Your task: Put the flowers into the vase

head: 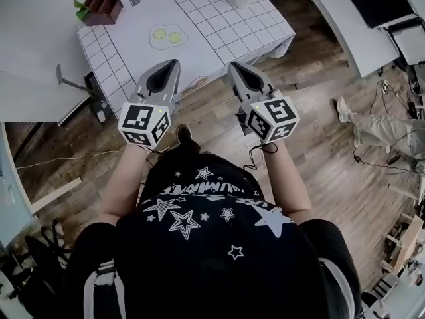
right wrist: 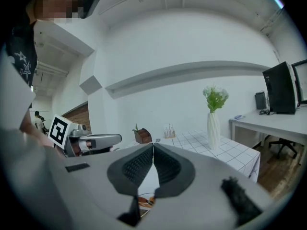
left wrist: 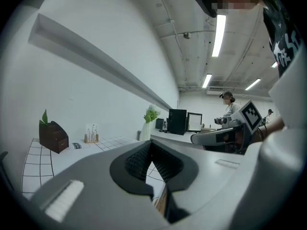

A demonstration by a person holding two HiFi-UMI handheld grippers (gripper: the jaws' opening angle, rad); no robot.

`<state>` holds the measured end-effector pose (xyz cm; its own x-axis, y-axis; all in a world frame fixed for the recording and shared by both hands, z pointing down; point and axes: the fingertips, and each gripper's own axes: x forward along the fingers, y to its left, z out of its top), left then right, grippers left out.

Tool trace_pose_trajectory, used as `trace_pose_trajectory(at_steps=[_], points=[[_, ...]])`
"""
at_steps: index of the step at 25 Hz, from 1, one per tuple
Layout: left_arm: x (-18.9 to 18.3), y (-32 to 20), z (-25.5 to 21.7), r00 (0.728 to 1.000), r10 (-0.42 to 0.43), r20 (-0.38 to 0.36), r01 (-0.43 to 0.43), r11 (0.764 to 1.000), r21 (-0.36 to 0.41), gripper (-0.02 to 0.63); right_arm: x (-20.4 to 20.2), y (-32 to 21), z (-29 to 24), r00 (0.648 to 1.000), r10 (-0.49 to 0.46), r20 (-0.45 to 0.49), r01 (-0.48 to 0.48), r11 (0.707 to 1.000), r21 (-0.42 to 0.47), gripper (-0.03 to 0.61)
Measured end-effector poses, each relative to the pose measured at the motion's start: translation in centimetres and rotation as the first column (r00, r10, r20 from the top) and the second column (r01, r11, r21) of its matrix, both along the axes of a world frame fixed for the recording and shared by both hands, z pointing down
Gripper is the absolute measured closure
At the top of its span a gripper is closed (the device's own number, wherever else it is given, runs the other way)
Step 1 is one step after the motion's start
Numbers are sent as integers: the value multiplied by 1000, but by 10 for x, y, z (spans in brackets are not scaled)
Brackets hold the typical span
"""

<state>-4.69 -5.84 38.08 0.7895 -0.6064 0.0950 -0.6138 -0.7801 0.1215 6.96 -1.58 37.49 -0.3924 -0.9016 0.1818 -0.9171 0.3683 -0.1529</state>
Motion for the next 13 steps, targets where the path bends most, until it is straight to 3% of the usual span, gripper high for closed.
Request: trace_pose_trajectory(at_steps=[13], points=[[1,82,-15,1000,-20,-7,20,1000,14,604,7,81,-8,1000,-1,-8,1,1000,7,565]])
